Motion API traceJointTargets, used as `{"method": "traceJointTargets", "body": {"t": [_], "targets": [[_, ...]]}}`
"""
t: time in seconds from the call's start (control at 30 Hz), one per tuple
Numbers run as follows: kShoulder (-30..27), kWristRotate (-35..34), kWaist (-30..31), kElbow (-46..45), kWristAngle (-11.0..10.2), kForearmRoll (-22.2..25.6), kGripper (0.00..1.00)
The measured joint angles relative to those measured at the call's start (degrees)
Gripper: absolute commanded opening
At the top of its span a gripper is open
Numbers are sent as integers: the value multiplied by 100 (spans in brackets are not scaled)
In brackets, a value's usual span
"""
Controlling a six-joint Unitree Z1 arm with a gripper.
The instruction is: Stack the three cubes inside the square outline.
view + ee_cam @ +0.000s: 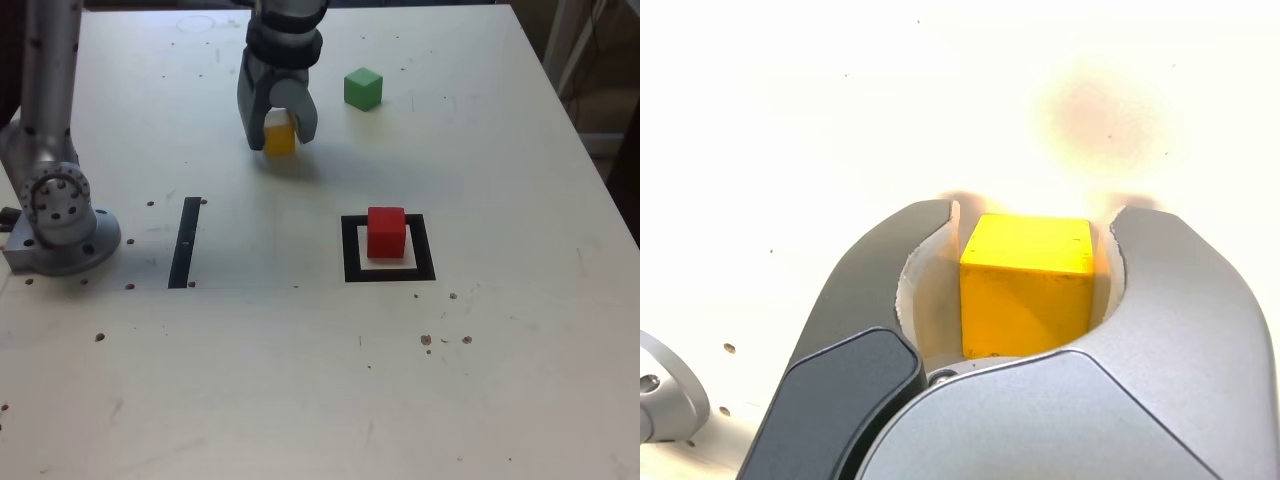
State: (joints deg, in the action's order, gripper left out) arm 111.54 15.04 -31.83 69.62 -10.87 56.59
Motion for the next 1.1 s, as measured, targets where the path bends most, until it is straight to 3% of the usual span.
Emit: {"method": "traceJointTargets", "body": {"t": [0.4,0.67,0.9,1.1], "targets": [[-328,-132,586,498,51,714,26],[-599,-540,1557,973,137,1436,26],[-608,-1053,2599,1024,304,1549,26],[-608,-1248,2958,1190,377,1696,26]]}}
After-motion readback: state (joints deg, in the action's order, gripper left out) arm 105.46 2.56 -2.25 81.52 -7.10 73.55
